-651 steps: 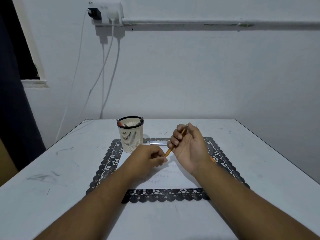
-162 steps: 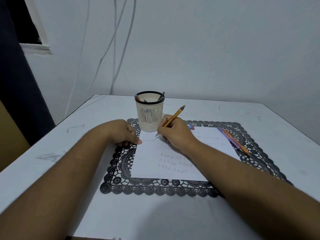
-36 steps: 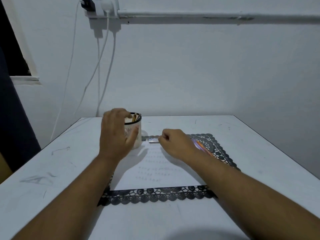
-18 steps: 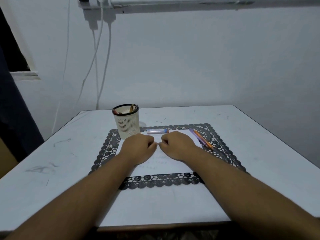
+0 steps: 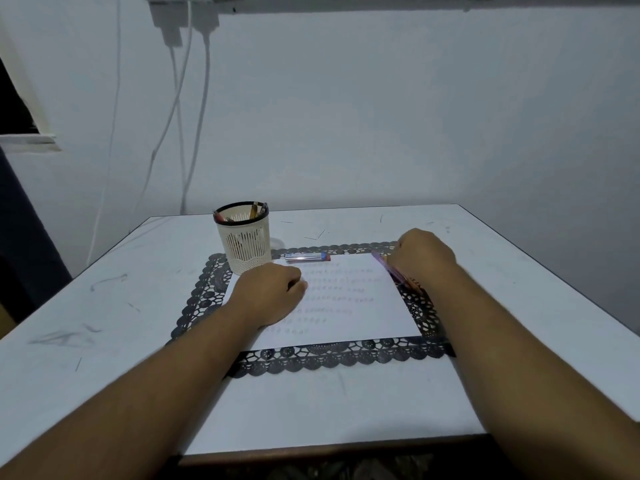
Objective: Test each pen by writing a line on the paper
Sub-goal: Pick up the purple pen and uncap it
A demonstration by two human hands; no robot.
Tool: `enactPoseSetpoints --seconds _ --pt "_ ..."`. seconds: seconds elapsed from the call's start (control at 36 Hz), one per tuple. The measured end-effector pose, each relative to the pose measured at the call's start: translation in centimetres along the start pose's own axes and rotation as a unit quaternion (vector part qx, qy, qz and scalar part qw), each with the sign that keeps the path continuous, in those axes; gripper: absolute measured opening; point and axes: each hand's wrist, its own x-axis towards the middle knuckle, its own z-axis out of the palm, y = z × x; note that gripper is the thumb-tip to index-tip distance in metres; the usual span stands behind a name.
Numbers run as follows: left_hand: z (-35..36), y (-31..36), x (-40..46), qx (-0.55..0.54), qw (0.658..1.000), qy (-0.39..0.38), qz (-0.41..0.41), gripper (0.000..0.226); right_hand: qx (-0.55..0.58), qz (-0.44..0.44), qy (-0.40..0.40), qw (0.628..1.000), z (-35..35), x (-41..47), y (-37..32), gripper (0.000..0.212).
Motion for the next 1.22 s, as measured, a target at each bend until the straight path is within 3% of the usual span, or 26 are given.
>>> enactPoseSetpoints --seconds 0.17,0.25,0.33,0.47,0.53,0.64,0.78,0.83,0.97,1.06,1.22 --pt "-0.1 0.4 -0.2 -0.001 1.000 -0.005 0.000 0.039 -0.012 0.014 -0.018 1.000 0.6 -0.3 -0.2 0.029" --pt "-0.2 0.4 -0.3 -0.001 1.000 -0.006 -0.004 0.039 -0.012 0.013 -0.013 1.000 0.5 -0.6 -0.5 0.013" --pt "-0.3 0.4 -0.3 -0.006 1.000 -0.005 -0.004 0.039 -0.016 0.005 -0.020 1.000 0.5 -0.9 -0.8 0.010" --pt "-0.5 0.4 -0.4 -0.023 1.000 -0.003 0.000 0.039 0.027 -0.033 -0.018 0.999 0.4 -1.3 -1.3 0.036" --pt "-0.5 0.5 -0.5 -0.034 0.999 0.010 -0.002 0.038 0.101 -0.074 -0.023 0.992 0.3 -1.6 -1.6 0.036" --pt "-1.2 0.5 -0.4 -0.078 0.996 0.051 -0.007 0.036 0.183 -0.199 -0.051 0.961 0.3 -3.3 -3.0 0.019" --pt "-3.0 -0.3 -0.7 -0.167 0.965 0.199 0.030 0.021 0.075 -0.293 -0.093 0.949 2.2 -4.4 -5.9 0.012" --pt "-3.3 -0.7 -0.7 -0.168 0.960 0.217 0.051 0.013 0.043 -0.316 -0.093 0.943 3.0 -4.4 -6.4 0.012" --pt "-2.4 -1.7 -0.5 -0.167 0.972 0.121 0.115 0.009 0.030 -0.341 -0.078 0.936 4.3 -4.1 -6.7 0.012" --pt "-1.9 -1.6 -0.6 -0.176 0.977 0.053 0.107 0.007 0.033 -0.350 -0.071 0.934 4.9 -4.1 -6.6 0.011" --pt "-2.1 -1.4 -0.4 -0.152 0.983 0.006 0.106 0.005 0.057 -0.342 -0.101 0.933 4.8 -4.0 -5.6 0.009"
